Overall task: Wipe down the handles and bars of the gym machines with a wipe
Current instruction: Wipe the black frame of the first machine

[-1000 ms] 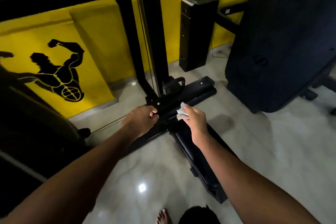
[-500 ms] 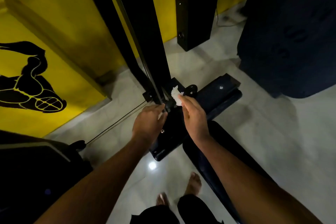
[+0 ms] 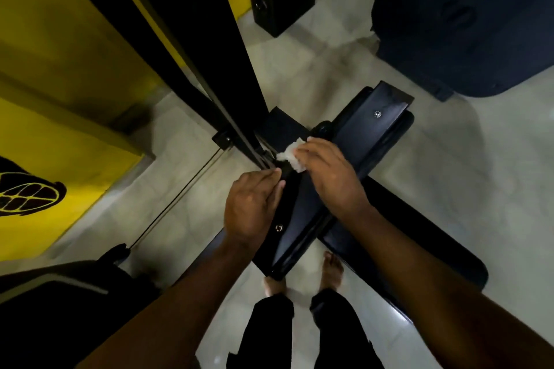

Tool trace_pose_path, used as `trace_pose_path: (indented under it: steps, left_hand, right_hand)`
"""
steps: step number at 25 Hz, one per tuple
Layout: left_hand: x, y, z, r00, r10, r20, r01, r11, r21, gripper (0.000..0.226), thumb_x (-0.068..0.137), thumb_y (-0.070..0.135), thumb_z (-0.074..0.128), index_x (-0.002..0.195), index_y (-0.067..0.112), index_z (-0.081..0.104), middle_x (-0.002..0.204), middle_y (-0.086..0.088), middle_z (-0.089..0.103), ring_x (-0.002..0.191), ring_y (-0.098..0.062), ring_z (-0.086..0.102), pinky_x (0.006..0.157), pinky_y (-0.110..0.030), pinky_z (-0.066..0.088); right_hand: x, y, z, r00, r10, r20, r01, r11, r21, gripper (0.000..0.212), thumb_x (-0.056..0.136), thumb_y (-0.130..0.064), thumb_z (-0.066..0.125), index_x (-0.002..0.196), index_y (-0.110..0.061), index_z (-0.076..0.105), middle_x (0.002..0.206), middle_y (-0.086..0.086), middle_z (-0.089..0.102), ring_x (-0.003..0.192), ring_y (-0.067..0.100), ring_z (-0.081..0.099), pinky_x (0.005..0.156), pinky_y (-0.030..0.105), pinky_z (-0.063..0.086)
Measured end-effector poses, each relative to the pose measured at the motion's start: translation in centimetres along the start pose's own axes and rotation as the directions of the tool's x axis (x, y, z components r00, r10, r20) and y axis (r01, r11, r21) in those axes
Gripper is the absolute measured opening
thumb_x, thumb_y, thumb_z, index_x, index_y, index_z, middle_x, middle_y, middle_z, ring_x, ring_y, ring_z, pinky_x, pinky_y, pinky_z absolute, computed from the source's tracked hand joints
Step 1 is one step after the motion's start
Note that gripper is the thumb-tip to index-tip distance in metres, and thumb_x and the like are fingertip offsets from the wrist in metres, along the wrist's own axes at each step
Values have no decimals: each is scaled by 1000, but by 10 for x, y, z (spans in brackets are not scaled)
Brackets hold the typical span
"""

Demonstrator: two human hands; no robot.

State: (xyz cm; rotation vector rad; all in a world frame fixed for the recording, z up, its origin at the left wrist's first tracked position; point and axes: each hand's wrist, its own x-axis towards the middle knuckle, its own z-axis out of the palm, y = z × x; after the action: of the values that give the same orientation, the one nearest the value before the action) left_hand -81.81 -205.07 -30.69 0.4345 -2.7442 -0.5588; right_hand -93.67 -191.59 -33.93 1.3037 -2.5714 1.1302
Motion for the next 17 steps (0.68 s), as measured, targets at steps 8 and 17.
trace_pose_path:
  steps: [8,17]
  left_hand:
    - [5,-4,0,999,28,18,-28,999,-17,36,94,36,50,110,11,72,103,-3,73,91,-20,63,79,-33,52]
    - [8,-12,1,995,86,44,-86,996,2,32,92,33,56,110,12,73,105,-2,73,96,-20,63,83,-33,50]
  right_hand:
    - [3,-20,-5,915,313,-256,-313,949,41,19,93,-9,60,108,-9,72,108,9,66,107,16,48,93,11,34]
    - [4,-78,37,232,870,434,-270,-371,888,11,101,-8,51,110,-9,57,92,8,65,82,16,65,72,26,55]
